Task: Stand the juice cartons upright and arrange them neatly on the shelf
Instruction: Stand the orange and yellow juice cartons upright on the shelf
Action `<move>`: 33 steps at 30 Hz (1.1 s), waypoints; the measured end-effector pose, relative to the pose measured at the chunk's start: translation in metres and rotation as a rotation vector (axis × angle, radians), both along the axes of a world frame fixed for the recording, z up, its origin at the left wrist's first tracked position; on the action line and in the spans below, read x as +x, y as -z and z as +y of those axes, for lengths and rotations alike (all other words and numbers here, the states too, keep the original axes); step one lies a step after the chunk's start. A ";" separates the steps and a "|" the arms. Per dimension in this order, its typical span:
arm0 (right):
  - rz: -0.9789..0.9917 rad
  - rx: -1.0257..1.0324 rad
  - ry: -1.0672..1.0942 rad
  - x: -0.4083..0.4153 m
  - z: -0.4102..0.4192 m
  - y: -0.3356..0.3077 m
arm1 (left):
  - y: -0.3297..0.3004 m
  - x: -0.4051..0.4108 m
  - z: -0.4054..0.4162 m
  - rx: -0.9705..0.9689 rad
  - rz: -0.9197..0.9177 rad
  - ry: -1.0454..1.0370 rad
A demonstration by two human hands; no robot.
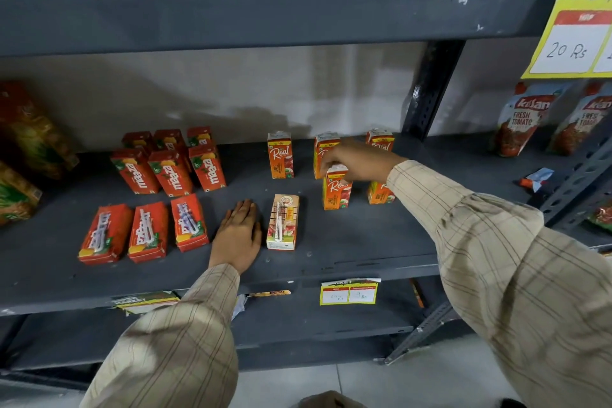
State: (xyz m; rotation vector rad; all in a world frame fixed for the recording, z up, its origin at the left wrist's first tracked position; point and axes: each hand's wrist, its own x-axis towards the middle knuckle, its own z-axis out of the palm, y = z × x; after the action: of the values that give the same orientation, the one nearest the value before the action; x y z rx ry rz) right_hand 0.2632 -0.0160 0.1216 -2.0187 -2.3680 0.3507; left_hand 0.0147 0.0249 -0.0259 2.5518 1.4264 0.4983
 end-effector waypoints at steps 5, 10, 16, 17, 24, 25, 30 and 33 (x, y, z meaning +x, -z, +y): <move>-0.054 0.142 -0.058 -0.014 -0.007 -0.008 | -0.001 0.000 0.000 -0.003 0.006 0.000; -0.138 0.240 -0.306 -0.068 -0.024 0.012 | -0.001 0.000 0.000 -0.009 0.013 0.002; -0.293 0.144 -0.458 -0.093 -0.027 0.065 | -0.001 0.000 -0.001 -0.040 0.007 -0.019; -0.291 0.164 -0.464 -0.093 -0.026 0.069 | -0.001 0.000 -0.001 -0.042 0.001 -0.019; -0.143 0.312 -0.167 -0.093 -0.016 0.054 | -0.003 0.000 -0.002 -0.034 -0.015 -0.031; -0.033 0.330 -0.038 -0.093 -0.013 0.050 | -0.002 -0.001 -0.002 -0.022 -0.009 -0.029; 0.339 0.375 0.392 -0.091 0.004 0.040 | -0.002 -0.001 -0.003 -0.016 -0.003 -0.036; 0.362 0.281 0.435 -0.091 0.007 0.048 | -0.003 -0.001 -0.003 -0.015 0.010 -0.032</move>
State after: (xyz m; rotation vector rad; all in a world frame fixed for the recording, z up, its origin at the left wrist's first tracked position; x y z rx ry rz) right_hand 0.1721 -0.0089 0.0738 -2.0500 -1.6189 0.3147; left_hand 0.0133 0.0221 -0.0227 2.5268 1.4707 0.4787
